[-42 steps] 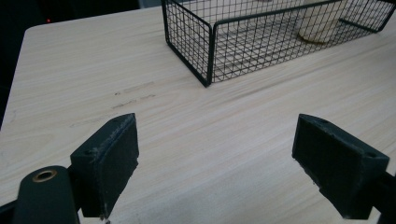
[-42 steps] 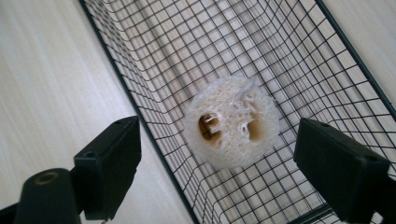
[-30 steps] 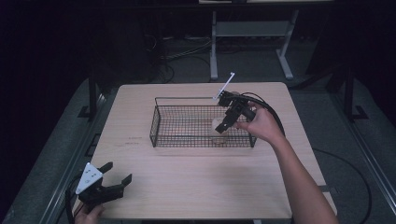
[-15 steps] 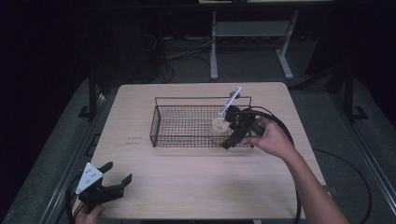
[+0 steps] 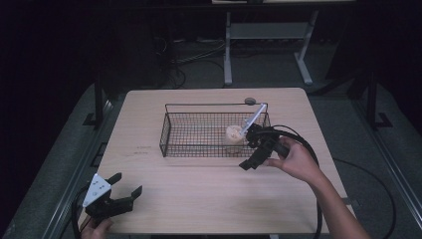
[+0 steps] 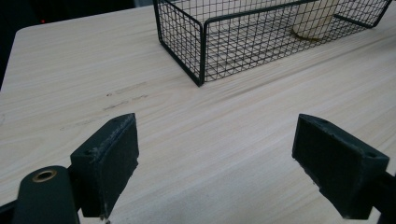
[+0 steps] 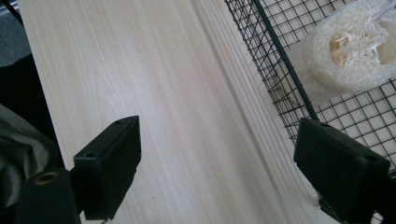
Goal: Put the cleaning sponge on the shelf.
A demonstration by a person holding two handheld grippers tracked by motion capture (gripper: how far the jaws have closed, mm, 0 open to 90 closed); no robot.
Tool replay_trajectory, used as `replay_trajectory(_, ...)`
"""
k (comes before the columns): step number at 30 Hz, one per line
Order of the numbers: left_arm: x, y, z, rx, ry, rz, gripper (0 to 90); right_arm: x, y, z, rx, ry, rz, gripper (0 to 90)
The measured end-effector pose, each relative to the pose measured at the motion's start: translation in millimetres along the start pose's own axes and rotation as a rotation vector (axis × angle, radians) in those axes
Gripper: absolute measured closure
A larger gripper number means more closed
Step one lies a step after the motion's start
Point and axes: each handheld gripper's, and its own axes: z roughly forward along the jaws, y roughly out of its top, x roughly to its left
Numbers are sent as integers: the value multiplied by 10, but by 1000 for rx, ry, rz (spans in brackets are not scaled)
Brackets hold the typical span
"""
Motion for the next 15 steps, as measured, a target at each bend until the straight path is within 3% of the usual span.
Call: replay_trajectory(15,-6,-3,5,3,3,3,138,120,-242,28,4,-12,-28,145)
